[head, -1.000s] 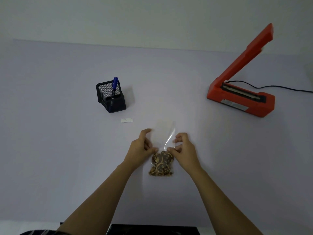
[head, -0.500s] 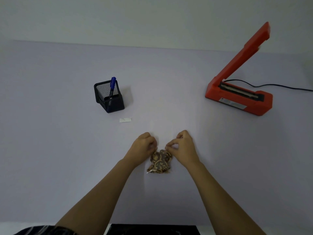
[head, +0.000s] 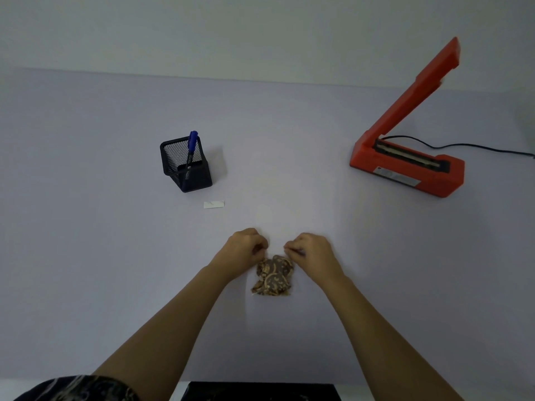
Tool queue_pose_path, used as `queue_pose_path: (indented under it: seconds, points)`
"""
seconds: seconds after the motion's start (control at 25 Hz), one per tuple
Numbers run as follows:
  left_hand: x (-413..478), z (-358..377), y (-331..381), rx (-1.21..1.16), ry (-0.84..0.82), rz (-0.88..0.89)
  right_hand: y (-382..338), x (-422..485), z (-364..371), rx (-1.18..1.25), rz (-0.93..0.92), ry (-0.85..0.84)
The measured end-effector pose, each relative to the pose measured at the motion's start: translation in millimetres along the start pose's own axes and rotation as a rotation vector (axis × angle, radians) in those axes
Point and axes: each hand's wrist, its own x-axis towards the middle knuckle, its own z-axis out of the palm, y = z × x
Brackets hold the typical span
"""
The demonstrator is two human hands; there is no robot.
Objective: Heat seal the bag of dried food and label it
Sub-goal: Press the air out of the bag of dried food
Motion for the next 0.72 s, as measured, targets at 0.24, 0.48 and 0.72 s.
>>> queue_pose_path:
  seconds: [0.24, 0.48, 0.72]
  points:
    - [6, -8, -8, 0.053, -0.070, 0.029, 0, 3, 1, 0.035, -0.014, -0.039]
    - [12, -14, -13, 0.200, -0.159, -0.034, 1, 12, -4, -0.076, -0.003, -0.135]
    - [22, -21, -15, 0.232, -0.228, -0.064, -3, 25, -17, -0.204, 0.030, -0.266]
